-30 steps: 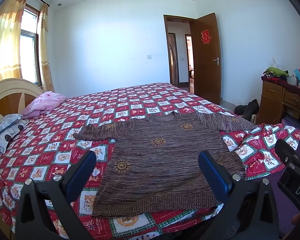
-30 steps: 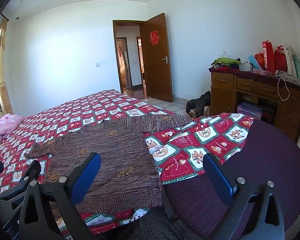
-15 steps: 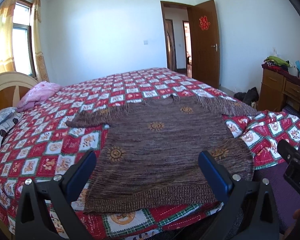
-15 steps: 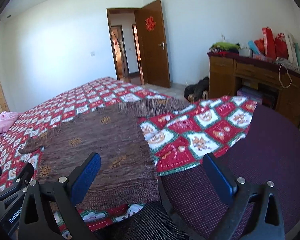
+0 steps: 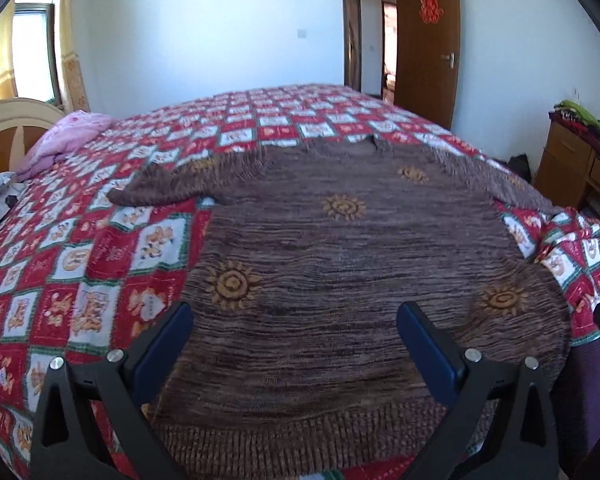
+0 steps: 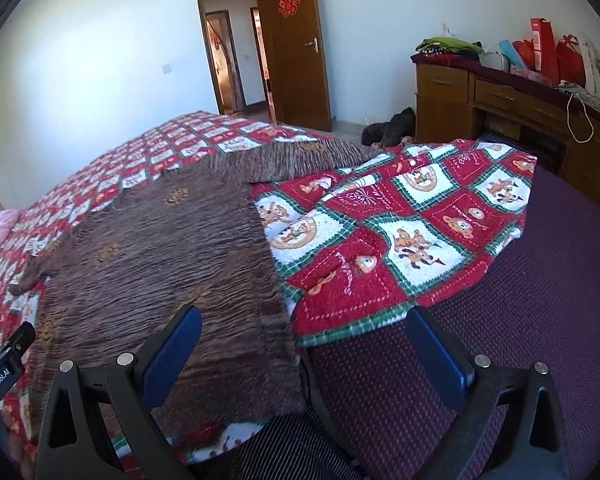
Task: Fold small clothes
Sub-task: 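Move both tools down toward the sweater, right tool toward its sleeve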
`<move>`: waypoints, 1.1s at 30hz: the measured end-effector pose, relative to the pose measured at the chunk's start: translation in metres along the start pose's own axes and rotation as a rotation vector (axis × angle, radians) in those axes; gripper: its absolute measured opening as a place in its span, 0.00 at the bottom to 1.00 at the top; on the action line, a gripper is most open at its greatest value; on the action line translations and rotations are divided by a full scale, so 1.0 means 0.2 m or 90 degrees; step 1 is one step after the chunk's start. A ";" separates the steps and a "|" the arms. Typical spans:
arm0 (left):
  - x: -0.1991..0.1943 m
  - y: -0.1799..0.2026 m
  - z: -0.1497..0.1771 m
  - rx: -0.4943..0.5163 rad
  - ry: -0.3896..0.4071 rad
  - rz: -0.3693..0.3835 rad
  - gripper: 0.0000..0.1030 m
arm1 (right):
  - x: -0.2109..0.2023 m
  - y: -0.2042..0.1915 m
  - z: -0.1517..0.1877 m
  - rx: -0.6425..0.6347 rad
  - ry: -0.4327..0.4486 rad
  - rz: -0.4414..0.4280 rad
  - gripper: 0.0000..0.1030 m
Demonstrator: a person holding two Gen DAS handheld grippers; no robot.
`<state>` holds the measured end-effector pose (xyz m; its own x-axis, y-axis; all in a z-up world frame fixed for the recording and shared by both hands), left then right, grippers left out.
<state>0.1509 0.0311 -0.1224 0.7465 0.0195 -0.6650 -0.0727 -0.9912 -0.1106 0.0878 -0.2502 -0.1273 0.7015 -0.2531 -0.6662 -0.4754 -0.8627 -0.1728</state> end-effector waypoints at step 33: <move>1.00 -0.39 -0.63 -0.086 -0.058 -0.086 1.00 | 1.45 0.57 -1.18 0.303 -0.150 -0.061 0.59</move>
<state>0.3880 0.0960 -0.1537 0.6806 0.1597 -0.7150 0.1185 -0.9871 -0.1076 0.3624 -0.5263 -0.1683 0.6409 -0.0306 -0.7670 -0.6422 -0.5688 -0.5139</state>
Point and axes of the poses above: each gripper's, at about its wrist camera, not at the fingertips, and x roughly the way its jaws point, y to its right, z to its underside, the point moved 6 cm from there along x, roughly the way its jaws point, and after that the axes turned 6 degrees about x, right-handed, at the moved point
